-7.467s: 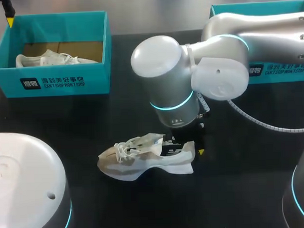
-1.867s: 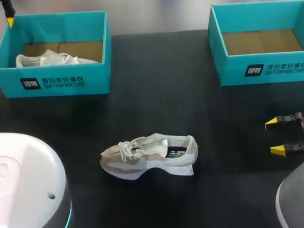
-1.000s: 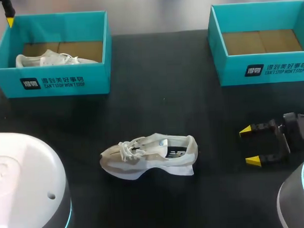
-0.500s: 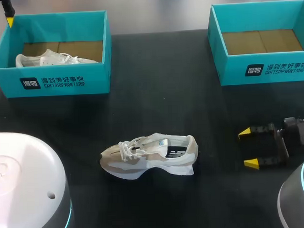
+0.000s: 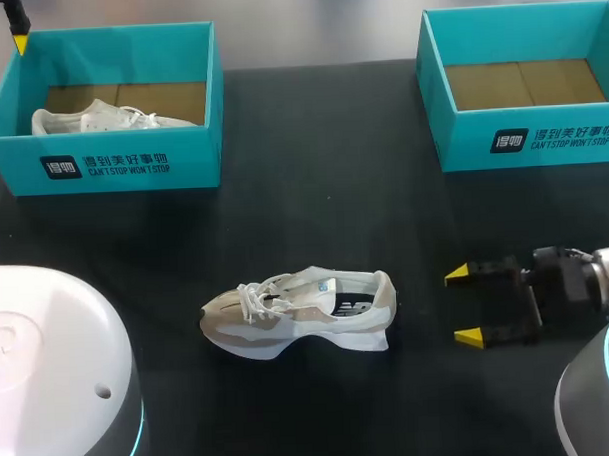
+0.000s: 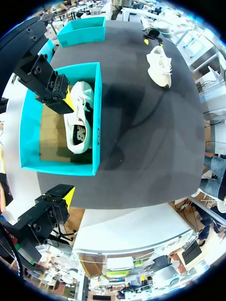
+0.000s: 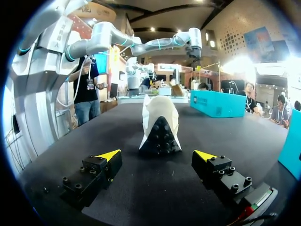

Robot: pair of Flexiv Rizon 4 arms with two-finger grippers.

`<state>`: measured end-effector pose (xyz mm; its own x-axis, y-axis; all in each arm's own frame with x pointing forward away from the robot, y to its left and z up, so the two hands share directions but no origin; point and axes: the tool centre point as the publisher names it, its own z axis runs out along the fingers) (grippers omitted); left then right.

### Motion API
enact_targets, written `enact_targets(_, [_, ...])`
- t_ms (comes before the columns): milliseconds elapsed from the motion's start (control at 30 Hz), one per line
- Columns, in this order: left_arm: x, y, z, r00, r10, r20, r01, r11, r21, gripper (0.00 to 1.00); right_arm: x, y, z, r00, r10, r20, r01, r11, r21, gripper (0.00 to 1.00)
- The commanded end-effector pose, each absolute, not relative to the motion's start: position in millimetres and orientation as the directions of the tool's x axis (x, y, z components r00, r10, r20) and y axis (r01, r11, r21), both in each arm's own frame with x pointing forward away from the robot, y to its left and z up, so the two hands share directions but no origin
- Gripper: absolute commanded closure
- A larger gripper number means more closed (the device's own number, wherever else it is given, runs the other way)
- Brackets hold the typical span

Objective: Take the shoe out of the shoebox, open the shoe tongue, remove and reinsert the insole, then place the shoe into the shoebox

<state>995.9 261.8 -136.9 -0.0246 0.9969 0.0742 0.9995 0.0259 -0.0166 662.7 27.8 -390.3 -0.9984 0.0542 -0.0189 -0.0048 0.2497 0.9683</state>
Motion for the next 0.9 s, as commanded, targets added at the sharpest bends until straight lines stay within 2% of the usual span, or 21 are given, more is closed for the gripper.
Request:
enact_targets(33, [996,262,-136,-0.023,0.997,0.076,1.0,0.025,-0.017,0.0,662,43,-388,-0.998,0.048,-0.038,-0.023,0.265,0.964,0.0])
enact_targets(300, [996,262,-136,-0.023,0.997,0.076,1.0,0.025,-0.017,0.0,666,68,-385,-0.999,0.005,-0.046,-0.042,0.285,0.958,0.0])
enact_targets(900, [996,262,-136,-0.023,0.997,0.076,1.0,0.025,-0.017,0.0,670,85,-391,-0.999,0.009,-0.04,-0.036,0.269,0.962,0.0])
